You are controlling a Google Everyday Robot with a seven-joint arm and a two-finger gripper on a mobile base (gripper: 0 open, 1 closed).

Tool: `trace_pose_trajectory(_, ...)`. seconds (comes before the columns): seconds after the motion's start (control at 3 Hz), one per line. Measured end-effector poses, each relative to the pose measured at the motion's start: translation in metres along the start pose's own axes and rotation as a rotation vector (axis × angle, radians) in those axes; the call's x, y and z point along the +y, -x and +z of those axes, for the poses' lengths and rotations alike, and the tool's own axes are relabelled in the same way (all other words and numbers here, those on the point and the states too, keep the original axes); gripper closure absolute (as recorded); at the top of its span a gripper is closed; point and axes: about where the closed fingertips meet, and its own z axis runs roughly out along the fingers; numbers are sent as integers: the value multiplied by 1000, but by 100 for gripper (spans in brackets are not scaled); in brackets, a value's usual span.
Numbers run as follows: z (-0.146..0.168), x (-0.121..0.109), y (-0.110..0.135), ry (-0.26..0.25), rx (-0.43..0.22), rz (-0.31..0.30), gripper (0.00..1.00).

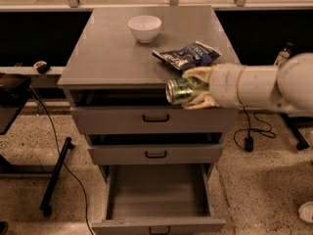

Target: Pick green can from bottom drawer and place on counter

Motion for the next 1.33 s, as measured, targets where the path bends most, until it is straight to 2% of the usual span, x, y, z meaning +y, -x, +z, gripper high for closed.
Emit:
trace_pose_trajectory(0.33, 16, 5, -16, 161, 97, -10, 100)
trace_pose_trajectory(0.67, 41, 16, -12, 238, 104, 15, 100)
trace_pose_trajectory(1.0, 42, 10, -6, 261, 106, -11, 100)
trace_pose_trajectory(1.33, 52, -27, 54, 353, 46, -167, 100)
